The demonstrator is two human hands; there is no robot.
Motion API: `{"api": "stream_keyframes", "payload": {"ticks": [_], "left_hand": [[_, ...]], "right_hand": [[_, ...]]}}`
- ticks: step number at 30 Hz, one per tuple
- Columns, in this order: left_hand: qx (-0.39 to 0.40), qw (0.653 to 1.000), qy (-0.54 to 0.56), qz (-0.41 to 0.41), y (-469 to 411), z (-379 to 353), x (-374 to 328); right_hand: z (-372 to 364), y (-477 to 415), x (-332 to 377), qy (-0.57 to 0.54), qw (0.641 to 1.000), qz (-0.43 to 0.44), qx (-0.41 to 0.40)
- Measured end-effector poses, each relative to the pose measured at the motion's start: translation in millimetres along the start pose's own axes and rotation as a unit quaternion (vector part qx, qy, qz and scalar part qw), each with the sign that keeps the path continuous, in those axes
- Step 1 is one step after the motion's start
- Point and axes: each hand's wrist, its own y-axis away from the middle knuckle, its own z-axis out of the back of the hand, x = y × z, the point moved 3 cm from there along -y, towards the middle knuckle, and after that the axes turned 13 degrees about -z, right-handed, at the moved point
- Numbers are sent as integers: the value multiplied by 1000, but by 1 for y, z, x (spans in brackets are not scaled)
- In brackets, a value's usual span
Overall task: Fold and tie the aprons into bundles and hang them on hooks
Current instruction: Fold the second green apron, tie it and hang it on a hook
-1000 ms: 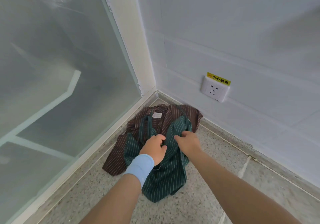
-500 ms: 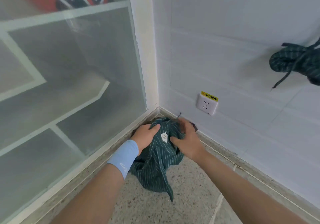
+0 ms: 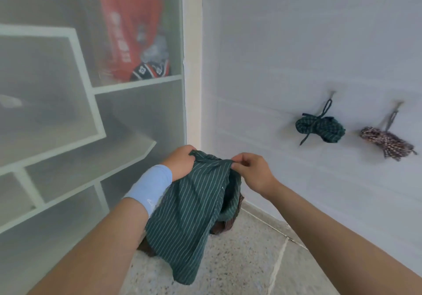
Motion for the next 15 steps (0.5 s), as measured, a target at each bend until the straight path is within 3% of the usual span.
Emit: {"api": "stream_keyframes", "payload": {"ticks": [2, 4, 6, 9, 11, 15], "left_hand": [[-7, 998, -62, 4, 11, 2, -11], [-109, 980, -156, -65, 27, -1, -29], [-172, 966, -122, -152, 48, -9, -56], [-93, 975, -117, -163, 64, -28, -77], [-82, 982, -73, -155, 66, -27, -78], [30, 989, 8, -142, 63, -15, -79]], "right_hand": [[5, 15, 13, 22, 1000, 17, -15], [7, 29, 22, 50, 998, 23, -27], [9, 42, 34, 76, 996, 28, -33], [12, 64, 55, 83, 994, 66, -19], [19, 78, 68, 116, 988, 99, -19], [46, 100, 73, 253, 962, 96, -27]]}}
